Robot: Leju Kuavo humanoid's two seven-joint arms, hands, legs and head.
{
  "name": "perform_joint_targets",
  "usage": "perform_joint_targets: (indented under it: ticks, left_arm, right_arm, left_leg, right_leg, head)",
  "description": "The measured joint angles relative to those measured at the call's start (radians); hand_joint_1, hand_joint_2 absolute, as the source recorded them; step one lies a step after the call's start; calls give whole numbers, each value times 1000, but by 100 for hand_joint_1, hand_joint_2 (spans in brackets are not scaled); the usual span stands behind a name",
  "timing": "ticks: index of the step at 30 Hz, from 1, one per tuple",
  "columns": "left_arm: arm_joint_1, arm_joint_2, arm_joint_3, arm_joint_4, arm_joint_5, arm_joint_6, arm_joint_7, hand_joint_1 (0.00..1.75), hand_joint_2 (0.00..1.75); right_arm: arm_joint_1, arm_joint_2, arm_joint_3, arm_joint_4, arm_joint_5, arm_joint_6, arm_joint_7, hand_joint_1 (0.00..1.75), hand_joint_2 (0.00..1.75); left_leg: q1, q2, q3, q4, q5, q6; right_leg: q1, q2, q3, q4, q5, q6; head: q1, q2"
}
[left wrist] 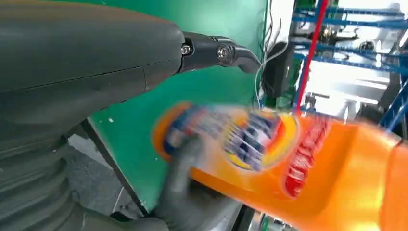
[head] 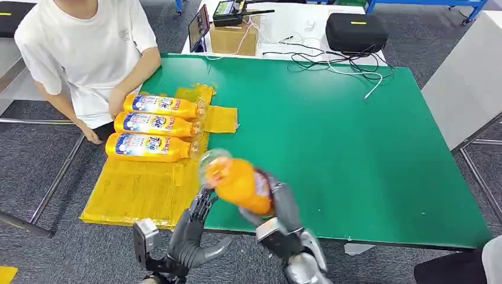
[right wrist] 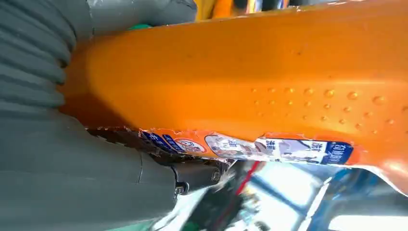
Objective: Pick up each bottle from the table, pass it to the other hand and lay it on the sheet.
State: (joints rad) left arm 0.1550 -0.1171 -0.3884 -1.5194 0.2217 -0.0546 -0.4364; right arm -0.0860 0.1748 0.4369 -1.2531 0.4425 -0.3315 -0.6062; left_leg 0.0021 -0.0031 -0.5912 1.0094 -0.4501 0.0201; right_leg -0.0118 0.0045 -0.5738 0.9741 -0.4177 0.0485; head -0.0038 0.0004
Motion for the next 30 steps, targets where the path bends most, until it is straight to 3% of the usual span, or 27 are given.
perform_joint_targets:
  ticks: [13,14,15,16,29,30]
  left_arm:
    - [-43,-5,0,16,71,10,5,0,175]
    - [-44,-5,3,16,71,12,1,73,175]
    - [-44,-5,4,16,71,13,-5,161,175]
    - [-44,-5,6,16,71,13,-11,175,175]
    - [-44,-5,31,16,117,-24,-21,175,175]
    - [-44,-5,35,16,122,-29,-23,175,175]
  right_arm:
    - [-75,37,167,219,-65,-29,-34,175,175]
    - [-79,39,172,232,-68,-27,-35,175,175]
    - [-84,42,178,243,-72,-24,-38,175,175]
    - [-91,43,184,255,-74,-22,-39,175,175]
    - [-139,44,224,299,-89,1,-40,175,175]
    - [-141,43,226,299,-89,6,-40,154,175]
  left_leg:
    - [0,0,0,0,0,0]
    - [0,0,0,0,0,0]
    - [0,0,0,0,0,0]
    - [0,0,0,0,0,0]
    - [0,0,0,0,0,0]
    - [0,0,0,0,0,0]
  right_leg:
    - [0,0,0,0,0,0]
    - [0,0,0,0,0,0]
    - [0,0,0,0,0,0]
    - [0,0,0,0,0,0]
    - [0,0,-1,0,0,0]
    - [0,0,-1,0,0,0]
  head:
    - [0,0]
    - [0,0]
    - [0,0]
    - [0,0]
    - [0,0]
    - [0,0]
